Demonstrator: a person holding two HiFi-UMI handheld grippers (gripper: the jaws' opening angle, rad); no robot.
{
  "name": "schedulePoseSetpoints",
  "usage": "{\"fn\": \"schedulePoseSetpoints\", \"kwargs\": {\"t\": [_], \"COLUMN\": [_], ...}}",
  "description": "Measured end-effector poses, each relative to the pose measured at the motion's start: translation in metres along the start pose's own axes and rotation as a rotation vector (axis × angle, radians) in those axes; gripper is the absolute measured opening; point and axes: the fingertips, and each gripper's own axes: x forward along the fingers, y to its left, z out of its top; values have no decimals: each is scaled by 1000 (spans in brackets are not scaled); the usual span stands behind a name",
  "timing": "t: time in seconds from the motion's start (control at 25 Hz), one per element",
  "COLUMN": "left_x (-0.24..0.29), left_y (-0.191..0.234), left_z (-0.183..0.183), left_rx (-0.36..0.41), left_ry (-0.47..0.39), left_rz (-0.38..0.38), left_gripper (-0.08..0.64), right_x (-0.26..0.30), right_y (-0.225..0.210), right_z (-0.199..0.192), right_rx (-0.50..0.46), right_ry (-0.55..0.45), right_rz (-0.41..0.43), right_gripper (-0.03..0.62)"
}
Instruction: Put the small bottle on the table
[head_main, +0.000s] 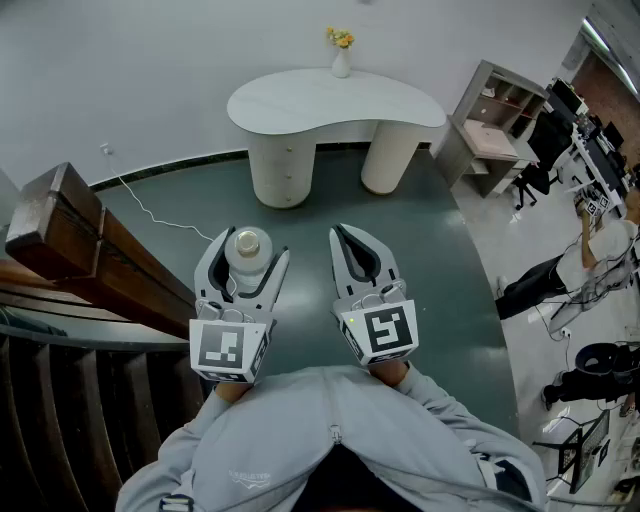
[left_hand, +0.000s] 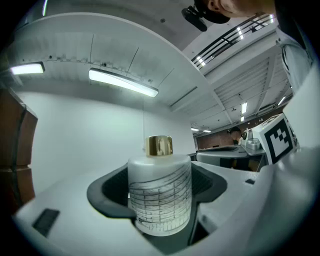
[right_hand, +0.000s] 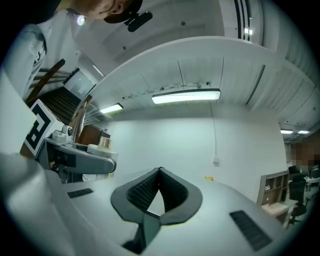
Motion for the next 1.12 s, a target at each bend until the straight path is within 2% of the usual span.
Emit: {"fn": "schedulePoseSetpoints", "kwargs": {"t": [0.68, 1.12], "left_x": [39, 60], "left_y": [-34, -35], "left_z": [0, -10], "left_rx": [-5, -15], "left_ry": [-1, -2], "left_rz": [9, 31], "left_gripper": [333, 333], "right_x": [-4, 3], "right_y": [-49, -62], "right_z": [-4, -23], "right_rx": [4, 27], "right_ry": [-46, -25], "right_rz": [12, 55], "right_gripper": [26, 26]}}
